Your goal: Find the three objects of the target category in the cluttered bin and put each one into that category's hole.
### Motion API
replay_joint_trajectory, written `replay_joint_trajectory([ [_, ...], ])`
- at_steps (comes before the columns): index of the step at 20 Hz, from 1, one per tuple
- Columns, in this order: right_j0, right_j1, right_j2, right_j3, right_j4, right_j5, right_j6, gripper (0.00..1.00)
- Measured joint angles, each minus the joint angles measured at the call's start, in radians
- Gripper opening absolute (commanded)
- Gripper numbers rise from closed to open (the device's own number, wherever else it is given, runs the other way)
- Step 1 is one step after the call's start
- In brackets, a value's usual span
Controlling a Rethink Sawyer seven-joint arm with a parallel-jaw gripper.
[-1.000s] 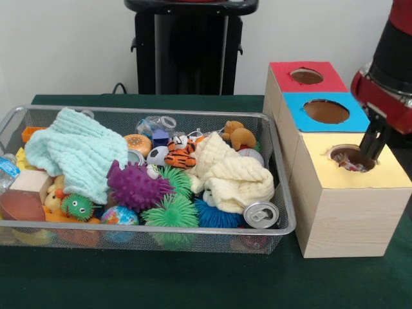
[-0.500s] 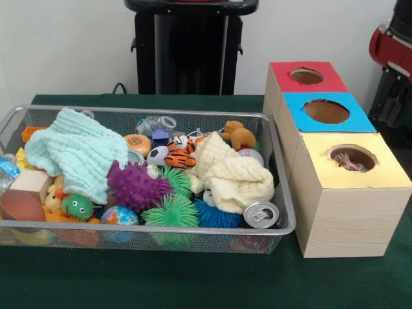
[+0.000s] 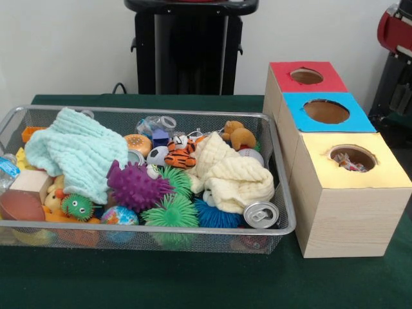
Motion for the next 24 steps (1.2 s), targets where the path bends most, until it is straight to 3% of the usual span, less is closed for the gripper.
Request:
replay_joint_trajectory([
  [5,-0.005,0.0,0.0,0.0,-0.002,0.0,0.0,0.0],
  [6,-0.009,0.0,0.0,0.0,-0.005,0.0,0.0,1.0],
  [17,-0.028,0.001,0.0,-0.002,-0.008,0.015,0.0,1.0],
  [24,-0.037,0.027,0.0,-0.058,-0.013,0.037,0.0,1.0],
])
